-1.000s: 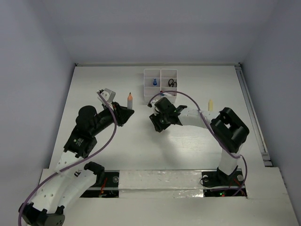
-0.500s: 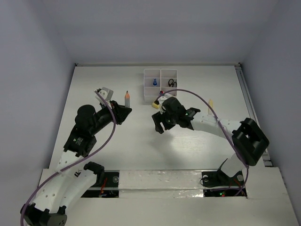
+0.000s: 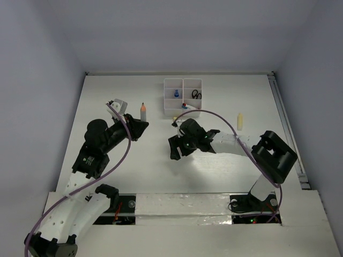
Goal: Sort the stationery into containers
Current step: Close the pen cap on the pen.
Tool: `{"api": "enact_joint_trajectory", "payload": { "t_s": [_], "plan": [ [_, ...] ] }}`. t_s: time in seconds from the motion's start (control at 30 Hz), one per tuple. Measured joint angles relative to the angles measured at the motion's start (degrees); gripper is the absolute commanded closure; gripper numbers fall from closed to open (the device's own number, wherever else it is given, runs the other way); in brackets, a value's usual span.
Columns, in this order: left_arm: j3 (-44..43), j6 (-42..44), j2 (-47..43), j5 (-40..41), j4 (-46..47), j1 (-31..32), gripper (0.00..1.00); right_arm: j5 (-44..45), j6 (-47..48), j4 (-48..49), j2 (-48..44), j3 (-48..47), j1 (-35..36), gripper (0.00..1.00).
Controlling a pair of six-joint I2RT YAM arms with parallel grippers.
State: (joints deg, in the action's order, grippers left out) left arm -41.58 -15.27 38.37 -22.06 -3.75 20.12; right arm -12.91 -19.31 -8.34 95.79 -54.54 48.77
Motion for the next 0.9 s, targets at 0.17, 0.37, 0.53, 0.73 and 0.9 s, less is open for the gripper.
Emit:
{"api": "enact_joint_trajectory", "payload": {
  "t_s": [0.17, 0.37, 0.53, 0.73, 0.9],
  "plan": [
    [0.0, -0.02, 0.02, -0.02, 0.02, -0.17, 1.0, 2.49, -0.98, -0.09, 1.84, -0.17, 0.0, 0.24],
    [0.0, -0.04, 0.02, -0.17, 0.02, -0.5, 1.0, 6.01, -1.62, 0.0, 3.67, -2.03, 0.0, 0.24],
    [0.11, -0.09, 0.02, -0.26, 0.09, -0.5, 1.0, 9.6, -1.9, -0.17, 4.96, -3.61, 0.0, 0.24],
    [0.76, -0.11, 0.04, -0.44, 0.0, -0.5, 1.0, 13.73, -1.92, -0.37, 6.01, -4.9, 0.0, 0.24],
    [0.76, -0.2, 0.04, -0.46, 0.04, -0.5, 1.0, 16.7, -1.81, -2.1, 7.06, -6.6, -0.02, 0.24]
  ]
}}
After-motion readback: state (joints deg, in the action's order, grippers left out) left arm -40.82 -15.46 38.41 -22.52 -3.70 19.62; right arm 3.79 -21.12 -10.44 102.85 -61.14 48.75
